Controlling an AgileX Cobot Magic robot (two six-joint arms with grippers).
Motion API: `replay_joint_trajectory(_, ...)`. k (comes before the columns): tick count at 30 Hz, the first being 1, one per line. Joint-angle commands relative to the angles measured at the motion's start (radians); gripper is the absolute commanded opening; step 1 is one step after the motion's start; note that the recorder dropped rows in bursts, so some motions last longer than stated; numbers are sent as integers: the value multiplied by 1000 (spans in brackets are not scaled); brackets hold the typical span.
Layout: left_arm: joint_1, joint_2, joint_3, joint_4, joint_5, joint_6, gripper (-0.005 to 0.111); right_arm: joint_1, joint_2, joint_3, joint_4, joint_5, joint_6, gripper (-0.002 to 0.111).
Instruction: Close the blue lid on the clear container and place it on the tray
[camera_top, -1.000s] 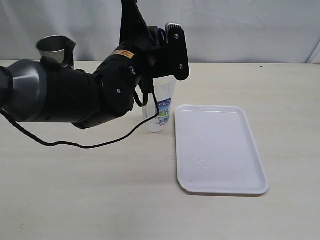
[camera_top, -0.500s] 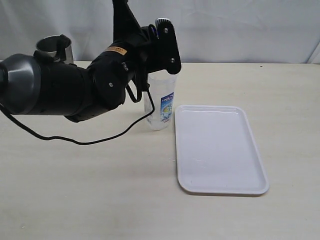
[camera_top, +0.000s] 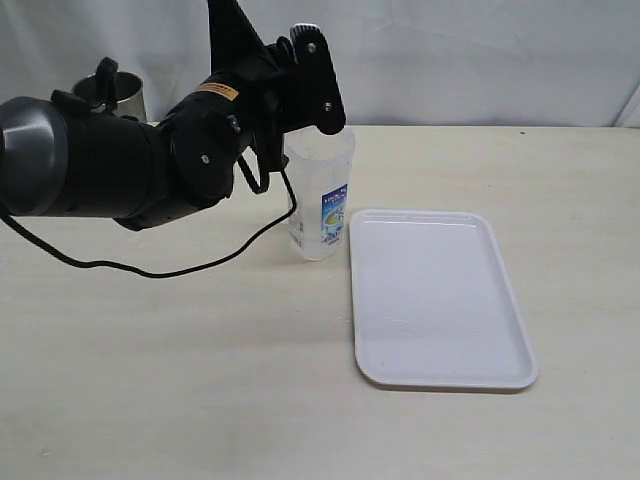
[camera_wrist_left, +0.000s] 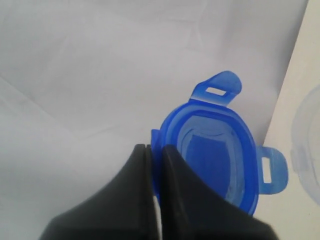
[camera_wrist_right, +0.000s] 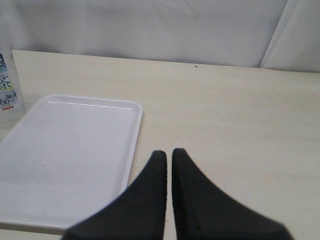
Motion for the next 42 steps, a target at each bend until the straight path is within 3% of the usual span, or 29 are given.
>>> replay_joint_trajectory(1, 8, -12, 3, 60, -8, -59, 0, 1, -5, 1, 2, 1, 0, 4)
replay_joint_trajectory(29, -43, -12, 4, 80, 52, -57, 0, 1, -5, 1, 2, 1, 0, 4)
replay_joint_trajectory(42, -72, -12, 11, 59, 40, 27, 0, 1, -5, 1, 2, 1, 0, 4)
